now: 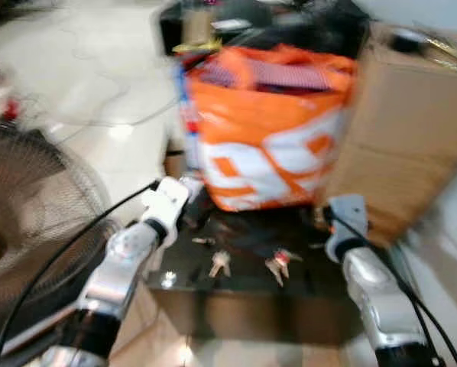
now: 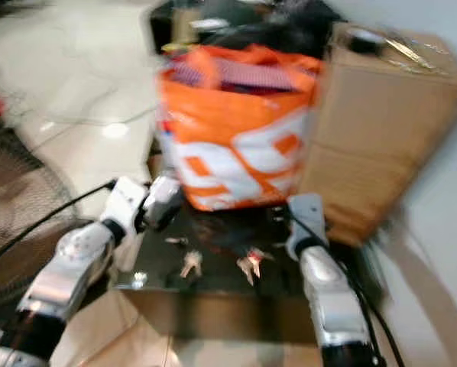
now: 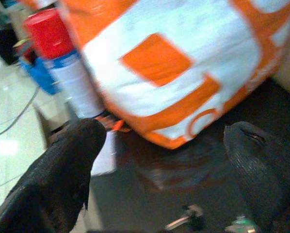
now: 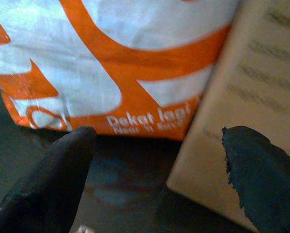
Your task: Hang keys on a hook
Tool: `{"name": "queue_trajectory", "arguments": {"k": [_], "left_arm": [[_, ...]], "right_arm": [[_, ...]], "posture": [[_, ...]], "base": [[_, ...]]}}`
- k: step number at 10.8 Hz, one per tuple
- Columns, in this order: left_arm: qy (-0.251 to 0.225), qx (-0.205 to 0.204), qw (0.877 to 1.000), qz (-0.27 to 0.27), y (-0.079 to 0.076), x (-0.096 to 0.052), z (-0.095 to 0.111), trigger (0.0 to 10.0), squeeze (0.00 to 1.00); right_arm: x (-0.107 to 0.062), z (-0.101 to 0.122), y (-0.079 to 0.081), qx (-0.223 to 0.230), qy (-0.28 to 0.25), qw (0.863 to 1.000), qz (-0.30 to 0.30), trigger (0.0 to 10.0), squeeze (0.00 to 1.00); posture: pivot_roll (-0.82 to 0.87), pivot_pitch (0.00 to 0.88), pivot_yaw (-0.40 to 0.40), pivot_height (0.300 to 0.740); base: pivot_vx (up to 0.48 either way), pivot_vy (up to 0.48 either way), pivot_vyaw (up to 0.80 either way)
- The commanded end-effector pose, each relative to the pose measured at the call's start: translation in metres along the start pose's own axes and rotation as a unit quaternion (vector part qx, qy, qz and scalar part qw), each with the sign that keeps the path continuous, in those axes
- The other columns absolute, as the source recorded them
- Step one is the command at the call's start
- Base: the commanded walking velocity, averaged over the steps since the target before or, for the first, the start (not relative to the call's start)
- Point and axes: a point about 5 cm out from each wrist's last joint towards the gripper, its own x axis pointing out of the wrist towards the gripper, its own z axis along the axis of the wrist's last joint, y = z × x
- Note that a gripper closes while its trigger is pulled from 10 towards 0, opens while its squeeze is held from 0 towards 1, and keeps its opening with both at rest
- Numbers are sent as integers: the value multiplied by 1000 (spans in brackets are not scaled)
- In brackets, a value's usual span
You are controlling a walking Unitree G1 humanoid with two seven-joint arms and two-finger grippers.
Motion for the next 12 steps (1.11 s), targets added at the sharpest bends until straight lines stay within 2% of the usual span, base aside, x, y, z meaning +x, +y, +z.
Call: {"name": "queue_trajectory", "arguments": {"k": [1,3,5,6,7,8,9,10,11,12], "left_arm": [[-3,2,1000,-4,-1,2,2,10000,71],[-3,4,1000,-7,-2,3,2,10000,67],[2,10,1000,-18,-5,3,0,10000,59],[1,9,999,-31,-8,4,0,10000,55],[5,15,998,-56,-14,5,-1,10000,55],[16,22,997,-78,-20,6,-4,10000,59],[22,23,994,-102,-27,5,-8,10000,51],[44,38,988,-142,-37,1,-17,10000,47],[71,68,981,-169,-42,-8,-27,10000,47],[84,78,976,-185,-45,-19,-33,10000,51]], "right_arm": [[-1,-1,-4,1,2,1000,-12,10000,1000],[0,-2,-6,-7,5,1000,-12,10000,1000],[2,-4,-8,-22,13,1000,-5,10000,1000],[4,-5,-7,-28,26,999,9,10000,1000],[8,-13,-3,-48,62,996,32,10000,961],[10,-26,4,-46,104,991,74,10000,90],[11,-35,6,-34,133,986,89,10000,0],[12,-48,9,-36,175,978,104,10000,0],[13,-56,15,-31,194,973,119,10000,0],[14,-66,21,-14,210,970,123,10000,0]], "posture": [[-100,0,38,740],[-101,0,37,740],[-102,0,36,740],[-110,0,42,740],[-130,0,56,740],[-155,0,64,740],[-160,0,59,740],[-158,0,37,740],[-155,0,26,740],[-149,0,22,740]], "base": [[300,0,0],[272,0,0],[0,0,0],[0,0,0],[0,0,0],[0,0,0],[0,0,0],[0,0,0],[0,0,0],[0,0,0]]}}
